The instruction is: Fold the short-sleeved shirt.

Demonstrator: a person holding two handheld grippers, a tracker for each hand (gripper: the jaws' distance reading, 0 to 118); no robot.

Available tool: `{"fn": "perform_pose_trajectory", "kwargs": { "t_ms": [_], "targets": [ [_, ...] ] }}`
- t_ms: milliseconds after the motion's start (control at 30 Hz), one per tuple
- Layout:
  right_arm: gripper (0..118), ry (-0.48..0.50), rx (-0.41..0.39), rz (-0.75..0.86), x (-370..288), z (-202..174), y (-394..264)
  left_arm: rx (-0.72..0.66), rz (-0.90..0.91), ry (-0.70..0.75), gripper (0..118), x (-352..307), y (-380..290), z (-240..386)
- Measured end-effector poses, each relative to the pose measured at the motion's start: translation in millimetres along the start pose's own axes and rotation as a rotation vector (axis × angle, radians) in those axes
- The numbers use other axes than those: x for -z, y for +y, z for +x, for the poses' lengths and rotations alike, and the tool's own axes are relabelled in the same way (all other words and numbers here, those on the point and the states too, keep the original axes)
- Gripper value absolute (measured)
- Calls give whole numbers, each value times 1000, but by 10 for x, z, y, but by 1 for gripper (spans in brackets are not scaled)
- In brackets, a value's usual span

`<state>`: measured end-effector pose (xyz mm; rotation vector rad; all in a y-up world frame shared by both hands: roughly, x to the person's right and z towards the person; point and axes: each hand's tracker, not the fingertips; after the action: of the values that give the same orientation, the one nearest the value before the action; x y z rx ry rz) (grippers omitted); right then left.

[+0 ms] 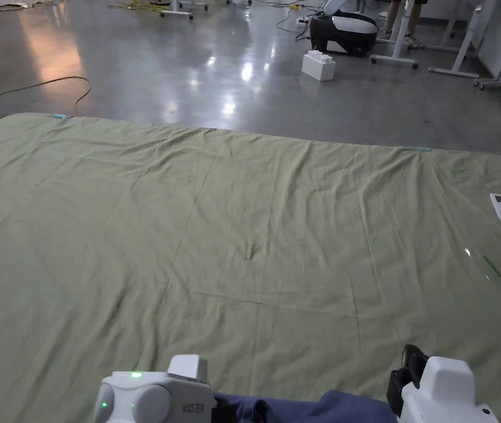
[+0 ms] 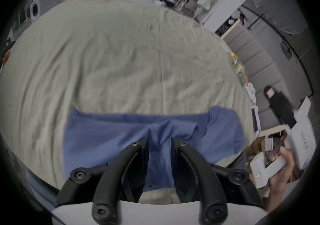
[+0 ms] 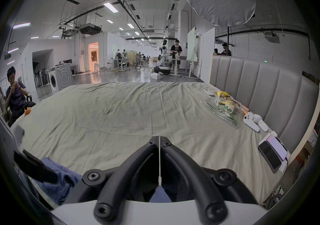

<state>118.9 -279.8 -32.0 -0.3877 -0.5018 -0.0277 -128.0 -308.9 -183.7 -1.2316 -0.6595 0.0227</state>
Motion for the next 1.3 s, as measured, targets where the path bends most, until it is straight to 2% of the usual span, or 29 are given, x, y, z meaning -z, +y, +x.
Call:
{"fn": "perform_pose_trajectory", "kwargs": {
  "t_ms": [133, 400, 633, 700, 733, 767, 800, 833, 967, 1067, 1167, 1300],
  "targets": [
    [2, 8, 13, -13, -25, 22, -17, 28, -63, 43, 19, 262, -153, 176],
    [2, 14, 35, 5, -78, 51, -34, 33, -16, -127, 16, 278, -295, 318],
    [2, 24, 28, 4, -86, 29, -35, 6, 16, -169, 16, 245, -313, 165],
    [2, 26, 22, 6, -90, 29, -16, 14, 52, -211, 24, 44, -265, 70],
    [2, 27, 20, 8, -94, 31, 1, 17, 90, -229, 39, -85, -238, -9],
    [2, 28, 19, 11, -97, 33, 14, 9, 120, -231, 63, -197, -208, -92],
    [2, 29, 17, 15, -104, 35, 31, -4, 149, -231, 78, -320, -166, -208],
    [2, 30, 12, 16, -105, 35, 47, -30, 183, -232, 85, -451, -117, -341],
    [2, 32, 5, 26, -102, 32, 80, -103, 278, -192, 88, -744, 15, -944],
    [2, 32, 8, 32, -92, 24, 105, -154, 269, -152, 89, -764, 29, -1365],
    [2, 32, 9, 43, -84, 2, 140, -222, 204, -245, 89, -634, -18, -1728],
    [2, 35, 8, 49, -60, -32, 183, -337, 119, -449, 90, -353, -116, -1974]
  ]
}}
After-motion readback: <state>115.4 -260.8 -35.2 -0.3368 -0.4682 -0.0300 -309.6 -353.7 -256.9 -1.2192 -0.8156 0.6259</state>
